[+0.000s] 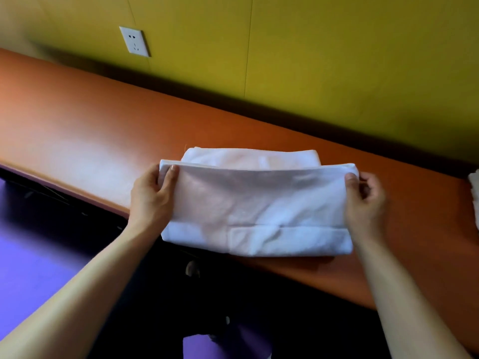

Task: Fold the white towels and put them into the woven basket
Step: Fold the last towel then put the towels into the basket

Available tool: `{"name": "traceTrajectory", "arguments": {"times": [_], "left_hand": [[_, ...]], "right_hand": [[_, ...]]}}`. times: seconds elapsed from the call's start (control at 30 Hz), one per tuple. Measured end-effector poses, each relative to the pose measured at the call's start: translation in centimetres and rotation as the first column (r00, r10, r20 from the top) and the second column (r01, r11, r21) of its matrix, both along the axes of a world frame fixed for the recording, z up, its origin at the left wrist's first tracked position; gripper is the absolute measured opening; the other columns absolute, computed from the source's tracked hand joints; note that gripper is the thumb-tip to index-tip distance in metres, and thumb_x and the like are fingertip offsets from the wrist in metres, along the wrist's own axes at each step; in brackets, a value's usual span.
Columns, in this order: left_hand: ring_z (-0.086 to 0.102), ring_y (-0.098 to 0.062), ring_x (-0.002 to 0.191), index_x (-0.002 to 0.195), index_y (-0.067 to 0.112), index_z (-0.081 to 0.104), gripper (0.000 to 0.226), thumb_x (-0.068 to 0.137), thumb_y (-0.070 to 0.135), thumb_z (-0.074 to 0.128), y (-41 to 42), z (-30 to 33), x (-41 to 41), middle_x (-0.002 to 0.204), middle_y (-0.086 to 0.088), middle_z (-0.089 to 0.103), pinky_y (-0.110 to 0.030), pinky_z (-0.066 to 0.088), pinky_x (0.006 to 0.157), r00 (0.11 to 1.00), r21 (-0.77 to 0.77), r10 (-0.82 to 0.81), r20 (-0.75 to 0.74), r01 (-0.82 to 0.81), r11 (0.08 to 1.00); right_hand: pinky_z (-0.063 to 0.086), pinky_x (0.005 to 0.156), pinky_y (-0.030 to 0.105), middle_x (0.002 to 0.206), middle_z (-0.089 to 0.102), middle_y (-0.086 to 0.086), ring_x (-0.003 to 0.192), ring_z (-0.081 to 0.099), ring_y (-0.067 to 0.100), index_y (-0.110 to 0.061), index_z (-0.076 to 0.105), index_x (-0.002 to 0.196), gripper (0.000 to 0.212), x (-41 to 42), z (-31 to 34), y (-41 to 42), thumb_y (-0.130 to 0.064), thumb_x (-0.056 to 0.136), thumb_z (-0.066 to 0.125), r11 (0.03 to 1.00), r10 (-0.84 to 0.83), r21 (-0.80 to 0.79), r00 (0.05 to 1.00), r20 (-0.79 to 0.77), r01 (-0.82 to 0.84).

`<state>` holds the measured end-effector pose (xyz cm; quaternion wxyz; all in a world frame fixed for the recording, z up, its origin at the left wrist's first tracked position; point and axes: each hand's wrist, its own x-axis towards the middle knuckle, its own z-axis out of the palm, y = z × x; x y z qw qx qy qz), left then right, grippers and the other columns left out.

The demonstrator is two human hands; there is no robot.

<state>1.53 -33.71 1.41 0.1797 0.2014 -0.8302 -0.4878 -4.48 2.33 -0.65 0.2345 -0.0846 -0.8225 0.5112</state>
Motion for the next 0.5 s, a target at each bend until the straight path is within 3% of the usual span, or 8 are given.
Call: {"name": "traceTrajectory", "arguments": {"times": [0.13,0.23,0.4,0.5], "left_hand": [[0.036,-0.015,0.058,0.077,0.001,0.048,0.045,0.1,0.039,0.055,-1.0,0.2,-5.6,0.064,-0.008,0.046,-0.03,0.029,0.052,0.999,-0.101,0.037,-0.025,-0.04,0.994],[0.044,-0.022,0.062,0.079,0.0,0.054,0.044,0.098,0.041,0.056,-1.7,-0.9,-9.3,0.073,-0.023,0.058,-0.037,0.034,0.055,0.999,-0.133,0.048,-0.005,-0.048,0.99],[0.06,-0.038,0.076,0.084,0.008,0.06,0.039,0.097,0.044,0.055,-2.4,-4.2,-13.3,0.077,-0.016,0.065,-0.044,0.045,0.063,0.996,-0.211,0.043,0.072,-0.027,0.977],[0.062,-0.034,0.098,0.113,0.013,0.063,0.033,0.099,0.041,0.054,-2.1,-6.1,-14.3,0.107,-0.013,0.07,-0.039,0.044,0.078,0.985,-0.24,0.014,0.171,0.027,0.97]], "right_hand": [[0.04,0.068,0.031,0.081,0.061,0.0,0.074,0.054,0.01,-0.012,0.066,0.102,0.022,-6.6,-0.5,-0.5,-0.032,0.098,0.058,0.999,-0.019,0.034,0.999,-0.038,0.02],[0.039,0.069,0.031,0.084,0.061,0.005,0.079,0.056,0.018,-0.002,0.066,0.101,0.029,-10.5,-1.6,-1.1,-0.03,0.099,0.058,0.998,0.006,0.06,1.0,-0.018,-0.005],[0.035,0.069,0.028,0.086,0.059,0.007,0.081,0.055,0.022,-0.001,0.065,0.104,0.028,-14.0,-4.5,-1.7,-0.027,0.1,0.058,0.993,0.0,0.121,0.995,0.102,-0.013],[0.042,0.067,0.036,0.091,0.058,0.006,0.083,0.057,0.028,-0.009,0.061,0.101,0.022,-14.3,-6.4,-1.6,-0.031,0.101,0.056,0.982,0.017,0.176,0.966,0.256,-0.065]]}}
